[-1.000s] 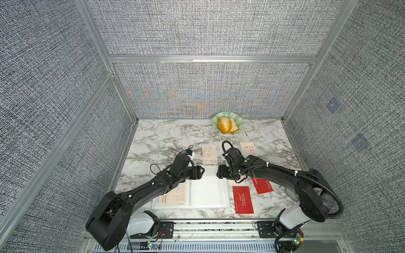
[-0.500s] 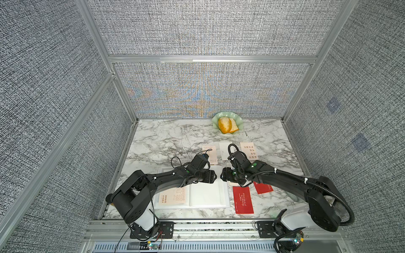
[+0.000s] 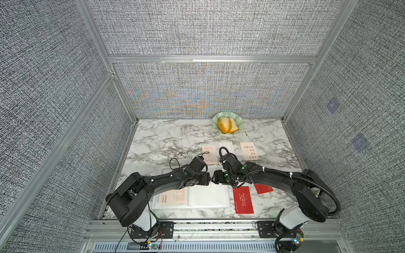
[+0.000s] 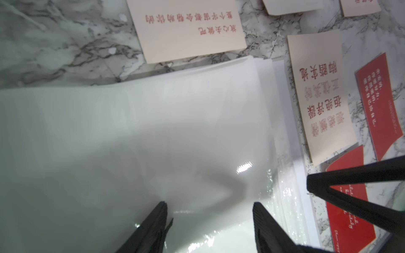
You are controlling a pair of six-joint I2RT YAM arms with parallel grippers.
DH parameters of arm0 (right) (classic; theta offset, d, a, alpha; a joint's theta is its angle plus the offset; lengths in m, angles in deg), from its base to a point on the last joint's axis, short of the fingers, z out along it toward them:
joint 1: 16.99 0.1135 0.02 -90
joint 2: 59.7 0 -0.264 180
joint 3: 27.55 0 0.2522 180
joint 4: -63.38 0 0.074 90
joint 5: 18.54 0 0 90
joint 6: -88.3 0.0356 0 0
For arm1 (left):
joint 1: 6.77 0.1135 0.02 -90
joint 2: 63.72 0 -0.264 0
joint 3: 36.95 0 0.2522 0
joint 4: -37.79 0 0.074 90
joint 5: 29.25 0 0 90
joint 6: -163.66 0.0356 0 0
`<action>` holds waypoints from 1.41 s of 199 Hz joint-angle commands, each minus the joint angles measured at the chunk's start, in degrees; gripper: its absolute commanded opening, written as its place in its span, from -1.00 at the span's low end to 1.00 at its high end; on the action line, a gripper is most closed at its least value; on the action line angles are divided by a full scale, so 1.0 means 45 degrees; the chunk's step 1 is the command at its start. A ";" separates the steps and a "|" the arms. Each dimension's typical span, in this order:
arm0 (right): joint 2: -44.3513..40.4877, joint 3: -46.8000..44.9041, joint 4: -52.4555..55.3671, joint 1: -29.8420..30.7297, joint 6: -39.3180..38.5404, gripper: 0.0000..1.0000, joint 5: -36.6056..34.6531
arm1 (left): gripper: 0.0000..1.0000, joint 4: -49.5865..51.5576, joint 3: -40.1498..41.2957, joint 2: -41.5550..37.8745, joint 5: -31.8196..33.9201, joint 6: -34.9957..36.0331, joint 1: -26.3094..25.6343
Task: Place the photos into the photo albums
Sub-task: Turn the page of the photo album at the center of the board.
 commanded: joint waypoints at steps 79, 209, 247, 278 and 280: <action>0.0513 0.0105 -0.2180 0.0083 0.0803 -0.29 0.1343 | 0.28 0.1152 0.0113 -0.0526 0.0613 -0.0053 0.0035; 0.1758 -0.0514 -0.3609 0.0010 0.1116 -0.20 0.2080 | 0.28 0.1502 -0.0211 -0.0715 0.0819 0.0125 0.0065; 0.1829 -0.0267 -0.4019 0.0029 0.1160 -0.22 0.2429 | 0.28 0.2120 -0.0686 -0.1319 0.1248 0.0443 0.0237; 0.1848 0.0434 -0.4045 0.0213 0.1112 -0.22 0.2650 | 0.28 0.2692 -0.0886 -0.1911 0.1622 0.0646 0.0616; 0.1862 0.0472 -0.4056 0.0233 0.1114 -0.23 0.2663 | 0.28 0.2734 -0.0882 -0.1940 0.1655 0.0655 0.0642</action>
